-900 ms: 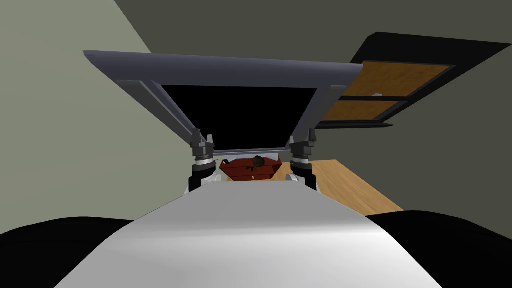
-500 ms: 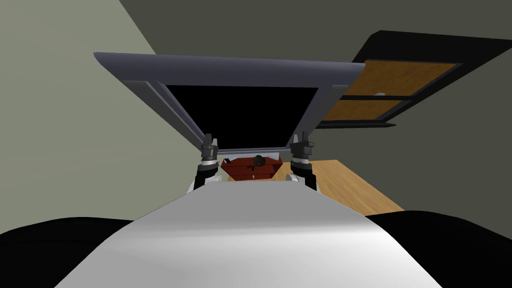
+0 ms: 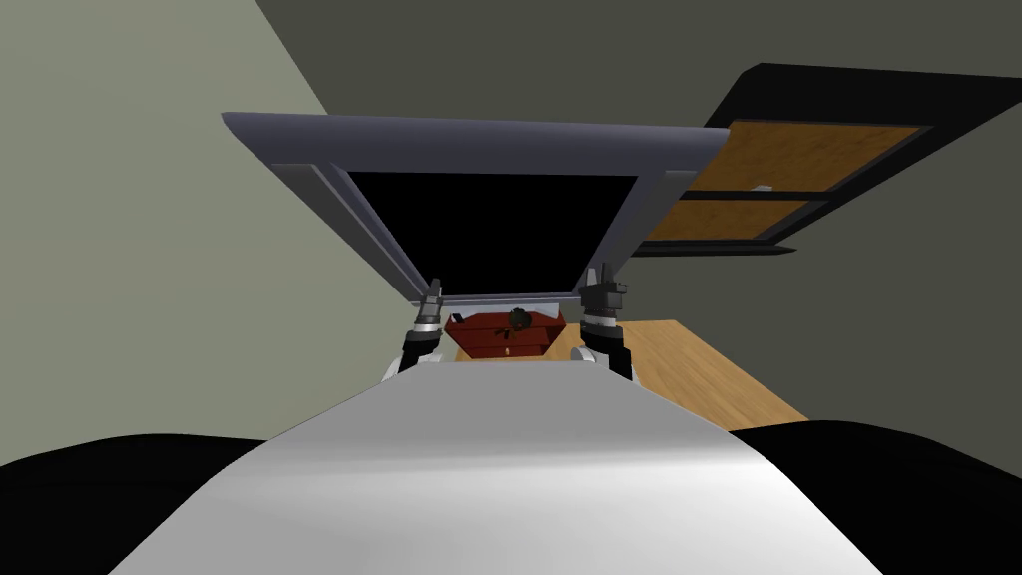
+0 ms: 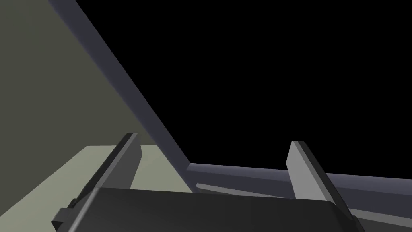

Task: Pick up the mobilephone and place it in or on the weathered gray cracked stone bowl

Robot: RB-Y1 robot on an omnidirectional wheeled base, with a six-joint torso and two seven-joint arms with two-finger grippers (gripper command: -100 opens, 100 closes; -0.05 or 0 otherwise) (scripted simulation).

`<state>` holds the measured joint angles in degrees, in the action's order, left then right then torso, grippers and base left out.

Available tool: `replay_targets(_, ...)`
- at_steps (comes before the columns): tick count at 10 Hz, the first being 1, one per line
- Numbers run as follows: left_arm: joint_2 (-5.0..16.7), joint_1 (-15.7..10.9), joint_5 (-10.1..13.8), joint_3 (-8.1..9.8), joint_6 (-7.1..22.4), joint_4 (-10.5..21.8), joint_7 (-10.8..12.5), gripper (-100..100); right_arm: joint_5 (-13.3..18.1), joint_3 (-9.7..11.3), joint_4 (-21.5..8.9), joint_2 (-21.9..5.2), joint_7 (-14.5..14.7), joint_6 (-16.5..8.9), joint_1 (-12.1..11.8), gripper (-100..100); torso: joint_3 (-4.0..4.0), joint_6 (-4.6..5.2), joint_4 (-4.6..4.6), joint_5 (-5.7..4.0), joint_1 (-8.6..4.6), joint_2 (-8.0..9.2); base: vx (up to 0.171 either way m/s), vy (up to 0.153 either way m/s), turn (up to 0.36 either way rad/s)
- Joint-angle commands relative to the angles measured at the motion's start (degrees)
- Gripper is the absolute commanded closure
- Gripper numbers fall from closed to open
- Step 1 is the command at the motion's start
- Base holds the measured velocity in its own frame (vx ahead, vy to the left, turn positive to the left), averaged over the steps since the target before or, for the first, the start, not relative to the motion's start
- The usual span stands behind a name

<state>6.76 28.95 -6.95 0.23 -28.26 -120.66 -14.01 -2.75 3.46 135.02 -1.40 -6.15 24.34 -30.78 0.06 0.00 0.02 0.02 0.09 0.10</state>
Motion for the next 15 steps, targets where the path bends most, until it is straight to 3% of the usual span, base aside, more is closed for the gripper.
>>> replay_targets(1, 0.2, -0.3, -1.6, -0.14, -0.3, 2.9, -1.4, -100, 0.0, 0.0, 0.0, 0.0, 0.0, 0.0, 0.0, 0, 0.0, 0.0, 0.0, 0.0, 0.0, 0.0, -0.019, 0.02, 0.016)
replay_targets(4, 1.0, -1.2, -5.6, -0.01, -0.4, 9.1, -5.1, -100, 0.0, 0.0, 0.0, 0.0, 0.0, 0.0, 0.0, 0, 0.02, -0.01, 0.0, 0.01, 0.04, 0.03, -0.034, 0.029, 0.032)
replay_targets(15, 1.6, -3.6, -12.3, 0.3, -0.7, 22.8, -12.3, -100, 0.0, 0.0, 0.0, 0.0, 0.0, 0.0, 0.0, 0, -0.04, 0.0, -0.01, 0.0, 0.0, -0.08, -0.01, 0.023, 0.01)
